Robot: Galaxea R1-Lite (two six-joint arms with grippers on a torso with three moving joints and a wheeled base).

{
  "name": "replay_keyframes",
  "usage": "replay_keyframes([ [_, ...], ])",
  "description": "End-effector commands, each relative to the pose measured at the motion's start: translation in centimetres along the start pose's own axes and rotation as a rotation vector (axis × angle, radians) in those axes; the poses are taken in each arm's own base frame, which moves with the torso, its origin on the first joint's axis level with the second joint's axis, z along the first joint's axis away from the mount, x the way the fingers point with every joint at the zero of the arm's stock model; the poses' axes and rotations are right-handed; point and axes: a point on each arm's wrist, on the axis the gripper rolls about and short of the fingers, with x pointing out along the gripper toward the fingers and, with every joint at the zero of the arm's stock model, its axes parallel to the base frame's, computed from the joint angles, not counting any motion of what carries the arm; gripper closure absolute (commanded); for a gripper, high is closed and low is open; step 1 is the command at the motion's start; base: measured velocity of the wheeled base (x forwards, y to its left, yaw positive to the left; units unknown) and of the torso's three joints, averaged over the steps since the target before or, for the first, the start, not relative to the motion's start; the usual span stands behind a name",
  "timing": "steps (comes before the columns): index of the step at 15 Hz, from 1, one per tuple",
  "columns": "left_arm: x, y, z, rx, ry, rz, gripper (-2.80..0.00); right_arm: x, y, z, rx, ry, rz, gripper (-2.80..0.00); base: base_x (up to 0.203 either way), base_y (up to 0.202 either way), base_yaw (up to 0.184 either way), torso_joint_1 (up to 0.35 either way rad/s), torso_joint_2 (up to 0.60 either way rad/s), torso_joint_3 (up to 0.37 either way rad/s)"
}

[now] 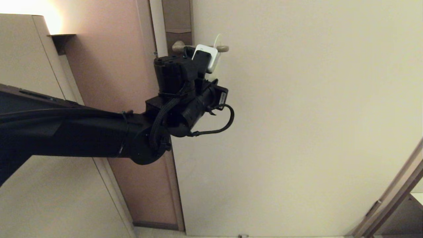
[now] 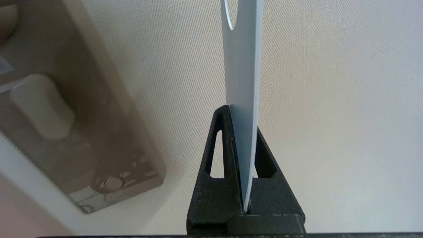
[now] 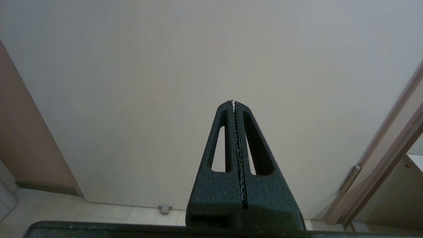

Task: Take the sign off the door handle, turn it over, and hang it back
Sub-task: Take down the sign, then hand it to the other hand

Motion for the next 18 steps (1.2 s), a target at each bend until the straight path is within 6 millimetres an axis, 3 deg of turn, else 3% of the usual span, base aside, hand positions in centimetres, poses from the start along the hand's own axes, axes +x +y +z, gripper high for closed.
replay_keyframes([
  [1,0.6,-0.4,-0.3,0.002,-0.005,-0.001,0.00,0.0,0.0,0.0,-0.001,0.000,0.000,0.00,0.000,0.000,0.000,0.000,0.00,0.000],
  [11,2.2,-1.3,-0.8,0.017,-0.014,-0.014,0.00,0.0,0.0,0.0,-0.001,0.000,0.000,0.00,0.000,0.000,0.000,0.000,0.00,0.000],
  [18,0.6,-5.1,0.0,0.003,-0.037,-0.133,0.00,0.0,0.0,0.0,-0.001,0.000,0.000,0.00,0.000,0.000,0.000,0.000,0.00,0.000],
])
